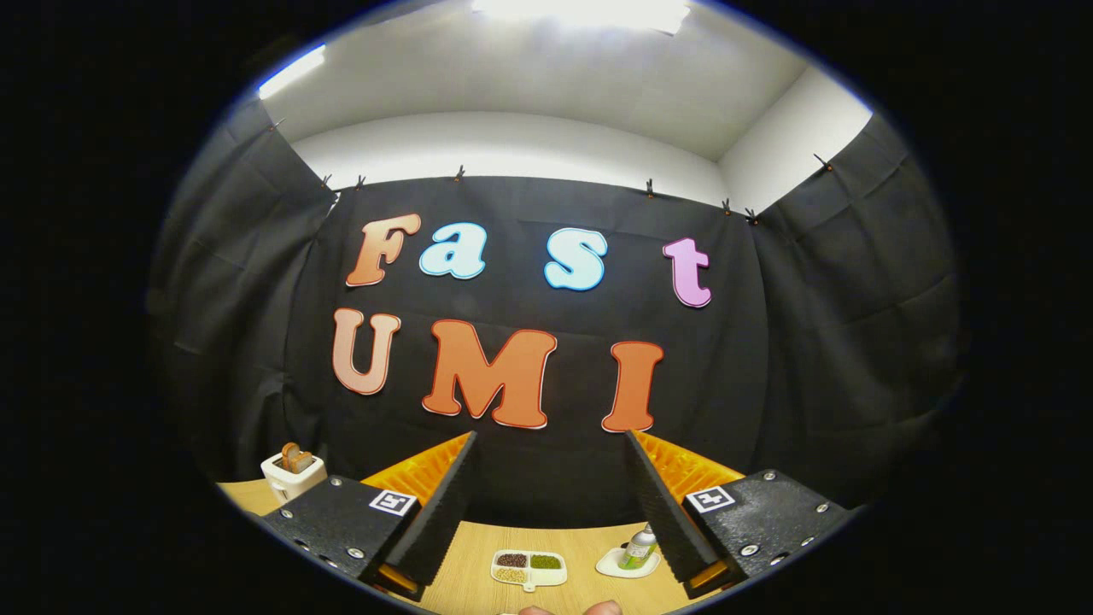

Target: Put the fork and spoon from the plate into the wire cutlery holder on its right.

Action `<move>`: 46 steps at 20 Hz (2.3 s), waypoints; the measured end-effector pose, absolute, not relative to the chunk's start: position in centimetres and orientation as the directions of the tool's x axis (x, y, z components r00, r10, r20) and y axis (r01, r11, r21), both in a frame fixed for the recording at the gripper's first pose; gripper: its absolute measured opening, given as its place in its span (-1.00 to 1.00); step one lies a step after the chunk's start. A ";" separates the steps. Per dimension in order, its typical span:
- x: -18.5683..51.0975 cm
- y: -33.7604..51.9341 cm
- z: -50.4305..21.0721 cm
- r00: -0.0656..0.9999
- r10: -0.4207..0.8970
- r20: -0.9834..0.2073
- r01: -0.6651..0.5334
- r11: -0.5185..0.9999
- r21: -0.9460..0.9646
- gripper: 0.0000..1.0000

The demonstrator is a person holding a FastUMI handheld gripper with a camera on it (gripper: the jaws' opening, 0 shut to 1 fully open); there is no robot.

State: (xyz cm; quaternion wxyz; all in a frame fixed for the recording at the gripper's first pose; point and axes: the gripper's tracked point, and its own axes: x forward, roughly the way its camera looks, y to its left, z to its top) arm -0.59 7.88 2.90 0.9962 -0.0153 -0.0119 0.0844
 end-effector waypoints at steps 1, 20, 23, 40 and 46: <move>-0.6 8.2 2.8 0.984 0.176 0.014 -0.176 0.984 -0.030 0.97; -7.5 32.1 -16.4 0.644 0.403 -0.650 -0.385 0.905 0.180 0.98; -11.1 34.5 -22.1 0.459 0.386 -0.800 -0.355 0.905 0.233 0.96; -24.5 35.9 -36.2 -0.193 0.106 -0.975 -0.270 0.950 0.157 0.21; -27.6 36.7 -37.2 -0.276 0.092 -0.957 -0.231 0.960 0.159 -0.30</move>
